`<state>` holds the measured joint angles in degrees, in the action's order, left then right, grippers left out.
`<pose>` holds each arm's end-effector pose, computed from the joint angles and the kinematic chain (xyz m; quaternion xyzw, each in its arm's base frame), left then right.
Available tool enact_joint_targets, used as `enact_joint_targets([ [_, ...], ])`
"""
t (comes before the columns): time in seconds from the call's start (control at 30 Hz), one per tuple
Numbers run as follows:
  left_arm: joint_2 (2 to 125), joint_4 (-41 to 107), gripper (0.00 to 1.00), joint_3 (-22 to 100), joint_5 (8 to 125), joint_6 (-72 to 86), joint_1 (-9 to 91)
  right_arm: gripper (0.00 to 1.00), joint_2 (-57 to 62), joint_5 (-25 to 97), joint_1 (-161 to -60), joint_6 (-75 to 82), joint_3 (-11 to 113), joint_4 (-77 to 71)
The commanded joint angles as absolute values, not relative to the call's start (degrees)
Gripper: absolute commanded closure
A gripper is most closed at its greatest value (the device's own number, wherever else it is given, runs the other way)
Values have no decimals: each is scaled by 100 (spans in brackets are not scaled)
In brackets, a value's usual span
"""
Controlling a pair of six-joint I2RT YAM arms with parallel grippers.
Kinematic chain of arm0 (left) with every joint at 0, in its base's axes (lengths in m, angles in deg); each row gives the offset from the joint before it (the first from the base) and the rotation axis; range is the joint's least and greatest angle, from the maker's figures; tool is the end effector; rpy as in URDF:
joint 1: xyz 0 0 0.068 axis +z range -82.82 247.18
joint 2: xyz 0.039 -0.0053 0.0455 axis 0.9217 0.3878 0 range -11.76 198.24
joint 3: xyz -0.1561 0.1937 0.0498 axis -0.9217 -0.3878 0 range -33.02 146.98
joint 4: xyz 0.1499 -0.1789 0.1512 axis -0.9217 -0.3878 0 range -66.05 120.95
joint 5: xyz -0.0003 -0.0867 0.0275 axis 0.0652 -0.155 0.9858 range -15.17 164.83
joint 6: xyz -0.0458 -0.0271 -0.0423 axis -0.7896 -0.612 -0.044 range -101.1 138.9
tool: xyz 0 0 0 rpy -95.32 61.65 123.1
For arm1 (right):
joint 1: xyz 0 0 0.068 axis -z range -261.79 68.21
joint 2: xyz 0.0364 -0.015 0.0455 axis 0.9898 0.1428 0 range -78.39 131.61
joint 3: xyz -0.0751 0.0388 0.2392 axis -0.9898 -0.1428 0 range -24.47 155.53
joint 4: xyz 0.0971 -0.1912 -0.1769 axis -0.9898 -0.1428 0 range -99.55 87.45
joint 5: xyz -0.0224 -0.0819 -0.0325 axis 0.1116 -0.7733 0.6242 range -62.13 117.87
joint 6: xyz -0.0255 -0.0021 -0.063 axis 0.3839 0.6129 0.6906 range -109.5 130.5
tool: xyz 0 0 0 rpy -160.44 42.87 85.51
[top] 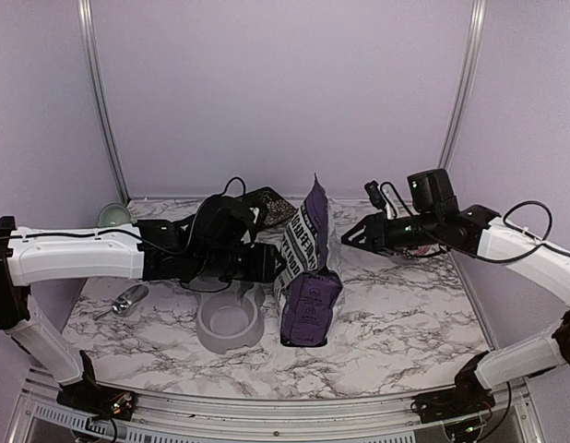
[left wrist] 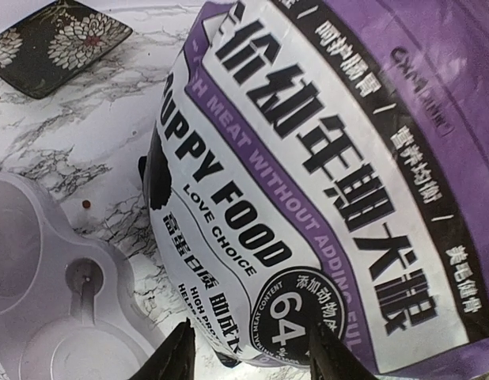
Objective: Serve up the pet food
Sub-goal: Place the pet food bag at the center of the board, then open the pet food bag at the center of the board.
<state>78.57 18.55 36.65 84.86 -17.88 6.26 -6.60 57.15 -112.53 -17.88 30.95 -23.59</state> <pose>0.2005 -0.3411 0.2515 0.1424 0.8650 -0.3070 0.3704 0.2521 0.1810 0.2551 -0.1297 0.8650 0.4085 0.2610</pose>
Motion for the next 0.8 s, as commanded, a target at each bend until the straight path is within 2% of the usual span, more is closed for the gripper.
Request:
enact_joint_targets([
  [0.0,7591,1645,50,4133,8739,-1563,601,57,-789,4861,-11250,-1298,4347,-3693],
  [0.33,7666,1640,49,4803,9283,-1619,607,57,-405,5254,-11307,-1650,5943,-4031],
  [0.67,7815,1762,46,5152,9647,-1643,635,58,163,4599,-11877,-2016,6552,-4354],
  [0.77,7764,1829,46,5075,9613,-1589,661,61,365,4358,-12057,-2047,6795,-4575],
])
